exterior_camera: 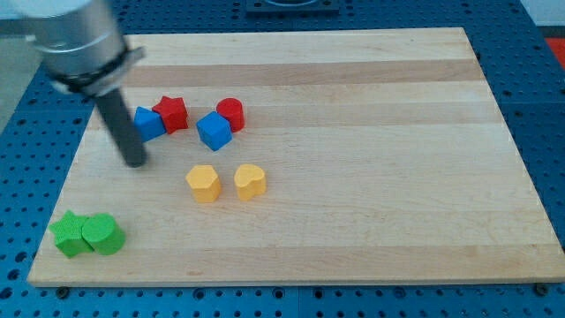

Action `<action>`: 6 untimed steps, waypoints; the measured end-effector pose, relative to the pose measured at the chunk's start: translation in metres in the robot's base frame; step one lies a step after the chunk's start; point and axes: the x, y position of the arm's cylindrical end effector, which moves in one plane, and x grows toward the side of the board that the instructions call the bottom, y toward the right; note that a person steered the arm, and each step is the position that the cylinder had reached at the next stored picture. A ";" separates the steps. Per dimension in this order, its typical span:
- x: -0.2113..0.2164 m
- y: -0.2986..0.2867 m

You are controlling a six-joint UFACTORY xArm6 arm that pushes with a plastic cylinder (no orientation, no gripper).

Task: Push the blue triangle and red star closer to red circle

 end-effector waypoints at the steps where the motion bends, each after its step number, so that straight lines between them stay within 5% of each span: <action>1: -0.018 -0.046; 5: -0.082 0.088; 6: -0.083 0.076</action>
